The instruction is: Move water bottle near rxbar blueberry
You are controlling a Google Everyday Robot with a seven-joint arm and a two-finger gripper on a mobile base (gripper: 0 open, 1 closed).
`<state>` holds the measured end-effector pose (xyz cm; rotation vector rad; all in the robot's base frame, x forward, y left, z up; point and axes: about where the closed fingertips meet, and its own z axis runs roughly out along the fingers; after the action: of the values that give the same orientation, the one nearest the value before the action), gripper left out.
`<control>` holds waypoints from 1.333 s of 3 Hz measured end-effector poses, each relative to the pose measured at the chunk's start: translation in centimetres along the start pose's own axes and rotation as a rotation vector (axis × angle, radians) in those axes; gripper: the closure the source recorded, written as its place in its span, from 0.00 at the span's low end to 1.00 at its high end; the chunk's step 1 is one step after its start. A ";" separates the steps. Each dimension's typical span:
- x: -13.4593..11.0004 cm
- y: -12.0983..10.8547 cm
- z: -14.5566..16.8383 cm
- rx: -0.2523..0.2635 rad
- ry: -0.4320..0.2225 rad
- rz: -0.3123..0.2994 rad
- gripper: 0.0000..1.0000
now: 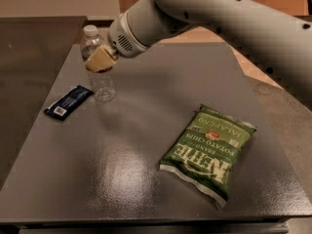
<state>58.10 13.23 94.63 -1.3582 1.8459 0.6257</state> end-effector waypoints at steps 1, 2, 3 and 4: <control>0.1 0.2 0.4 -0.004 -0.004 0.006 0.59; 0.2 0.4 0.7 -0.006 -0.002 0.007 0.35; 0.1 0.6 0.8 -0.008 -0.002 0.003 0.12; 0.0 0.7 0.8 -0.010 -0.002 0.001 0.00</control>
Offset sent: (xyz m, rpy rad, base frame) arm 0.0002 0.0030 -0.0116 0.0054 0.0130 -0.0063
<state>57.64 14.08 94.10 -1.3632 1.8443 0.6374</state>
